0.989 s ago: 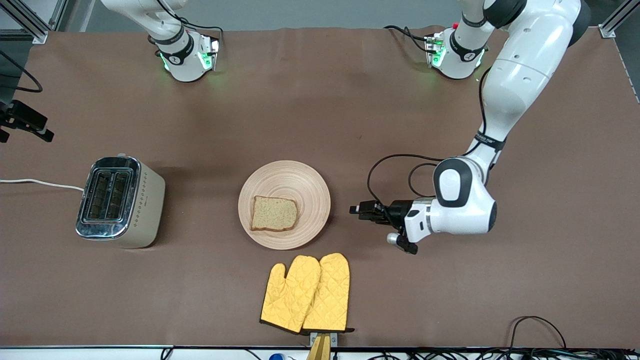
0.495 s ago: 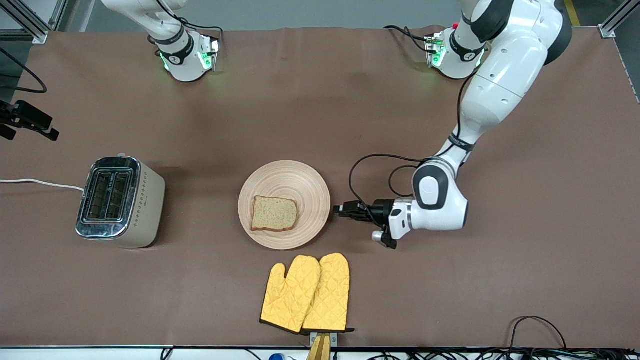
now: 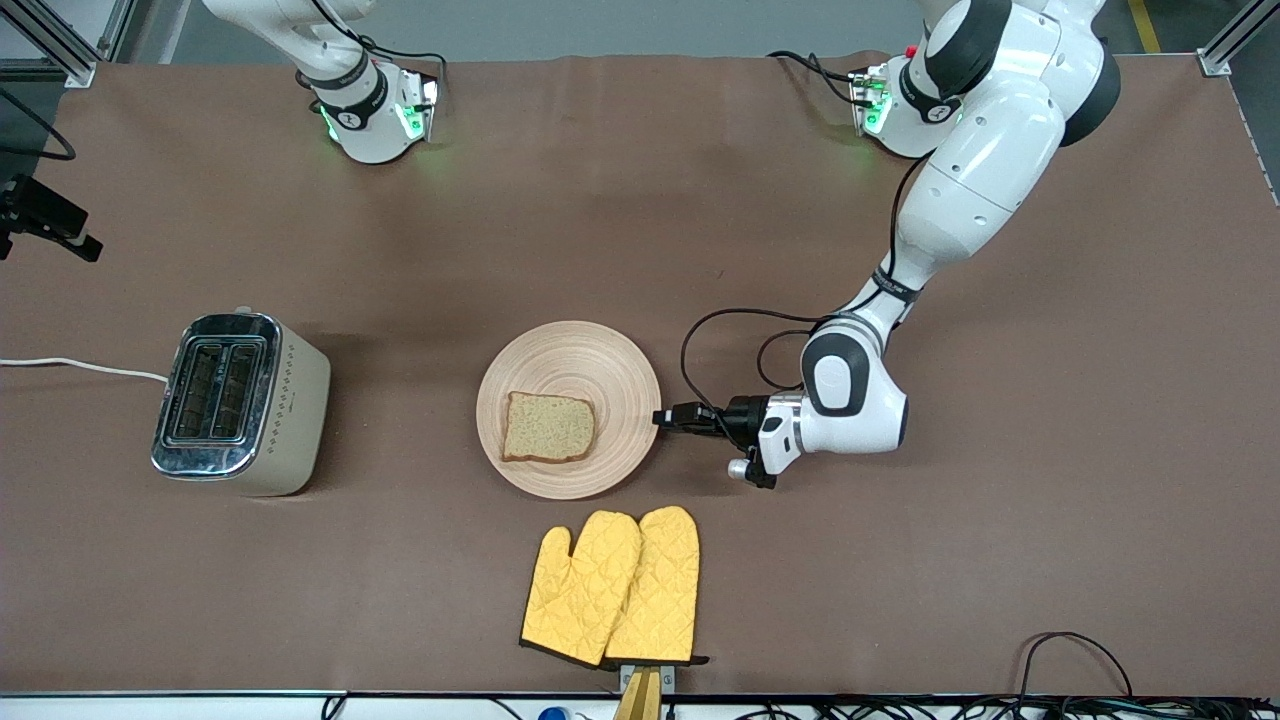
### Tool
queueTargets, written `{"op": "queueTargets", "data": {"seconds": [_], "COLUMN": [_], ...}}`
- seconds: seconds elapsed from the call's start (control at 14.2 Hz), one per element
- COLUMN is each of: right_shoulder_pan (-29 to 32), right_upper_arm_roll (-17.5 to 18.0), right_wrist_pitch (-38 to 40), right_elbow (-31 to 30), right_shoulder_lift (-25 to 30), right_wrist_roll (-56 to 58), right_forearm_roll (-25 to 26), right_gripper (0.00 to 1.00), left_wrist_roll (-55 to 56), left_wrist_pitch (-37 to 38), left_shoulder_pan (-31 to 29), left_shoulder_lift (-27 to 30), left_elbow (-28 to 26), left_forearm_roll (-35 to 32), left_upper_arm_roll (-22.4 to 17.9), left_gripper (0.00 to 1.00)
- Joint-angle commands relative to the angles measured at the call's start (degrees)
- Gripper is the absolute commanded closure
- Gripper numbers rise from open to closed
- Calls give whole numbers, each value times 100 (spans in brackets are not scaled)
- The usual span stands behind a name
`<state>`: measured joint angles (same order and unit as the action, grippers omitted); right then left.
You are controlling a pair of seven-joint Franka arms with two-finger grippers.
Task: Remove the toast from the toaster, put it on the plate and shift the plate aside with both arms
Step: 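Retract the right gripper while the left gripper grips the plate rim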
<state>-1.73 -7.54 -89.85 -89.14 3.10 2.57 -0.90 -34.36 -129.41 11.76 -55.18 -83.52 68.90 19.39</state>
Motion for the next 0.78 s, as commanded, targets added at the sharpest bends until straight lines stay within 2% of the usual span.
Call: {"op": "queueTargets", "data": {"seconds": [0.0, 0.71], "right_shoulder_pan": [138, -152], "right_upper_arm_roll": [95, 113], "right_wrist_pitch": [-77, -76], "right_elbow": [-25, -51], "right_shoulder_lift": [-72, -37], "right_wrist_roll": [-20, -99], "right_forearm_roll": [73, 107], "right_gripper": [0, 0], "left_wrist_roll": [-27, 8], "left_wrist_pitch": [-58, -225], "left_shoulder_pan": [63, 186], "left_shoulder_lift": [-11, -142], "left_elbow": [37, 28], "left_forearm_roll": [115, 106], "left_upper_arm_roll": [12, -32], "left_gripper": [66, 66]}}
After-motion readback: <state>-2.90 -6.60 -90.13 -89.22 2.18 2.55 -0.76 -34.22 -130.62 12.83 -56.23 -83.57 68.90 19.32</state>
